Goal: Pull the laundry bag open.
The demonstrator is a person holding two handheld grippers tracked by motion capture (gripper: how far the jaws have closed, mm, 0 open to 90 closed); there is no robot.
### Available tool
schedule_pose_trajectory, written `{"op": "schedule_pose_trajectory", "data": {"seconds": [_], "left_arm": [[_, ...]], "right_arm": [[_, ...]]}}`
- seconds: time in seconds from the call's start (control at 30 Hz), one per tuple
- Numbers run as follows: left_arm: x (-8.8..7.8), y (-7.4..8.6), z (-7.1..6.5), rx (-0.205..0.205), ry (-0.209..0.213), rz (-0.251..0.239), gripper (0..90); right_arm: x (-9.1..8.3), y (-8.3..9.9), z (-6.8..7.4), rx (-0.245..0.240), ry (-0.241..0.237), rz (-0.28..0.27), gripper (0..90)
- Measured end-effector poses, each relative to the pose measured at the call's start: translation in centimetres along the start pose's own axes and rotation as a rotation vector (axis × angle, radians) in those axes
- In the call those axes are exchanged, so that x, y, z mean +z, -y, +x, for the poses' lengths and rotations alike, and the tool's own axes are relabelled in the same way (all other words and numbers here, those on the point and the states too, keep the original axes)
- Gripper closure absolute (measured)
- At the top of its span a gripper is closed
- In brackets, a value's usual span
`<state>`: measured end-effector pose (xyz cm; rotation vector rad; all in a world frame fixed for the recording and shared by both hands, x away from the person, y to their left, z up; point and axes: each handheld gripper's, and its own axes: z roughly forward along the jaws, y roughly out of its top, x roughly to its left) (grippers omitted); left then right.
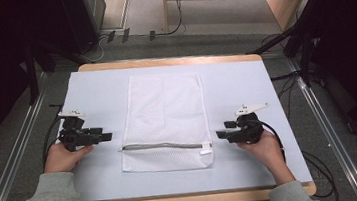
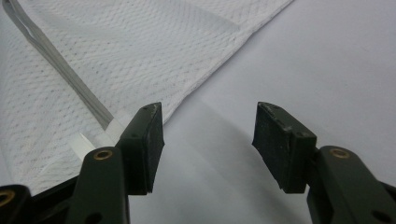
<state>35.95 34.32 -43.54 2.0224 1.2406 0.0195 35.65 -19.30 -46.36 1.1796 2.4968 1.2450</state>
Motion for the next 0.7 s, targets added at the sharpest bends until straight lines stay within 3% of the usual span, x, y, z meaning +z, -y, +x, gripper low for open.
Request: {"op": "schedule_pose_trajectory", "data": {"seconds": [0.23, 0.7], "left_arm": [[0.1, 0.1, 0.3, -0.015, -0.045, 0.012, 36.2], [0.3, 0.1, 0.6, -0.033, -0.067, 0.005, 29.2]], "right_arm": [[0.0, 0.1, -0.3, 0.006, 0.015, 0.009, 42.6], [-0.1, 0.4, -1.1, 0.029, 0.054, 0.018, 37.6]]}}
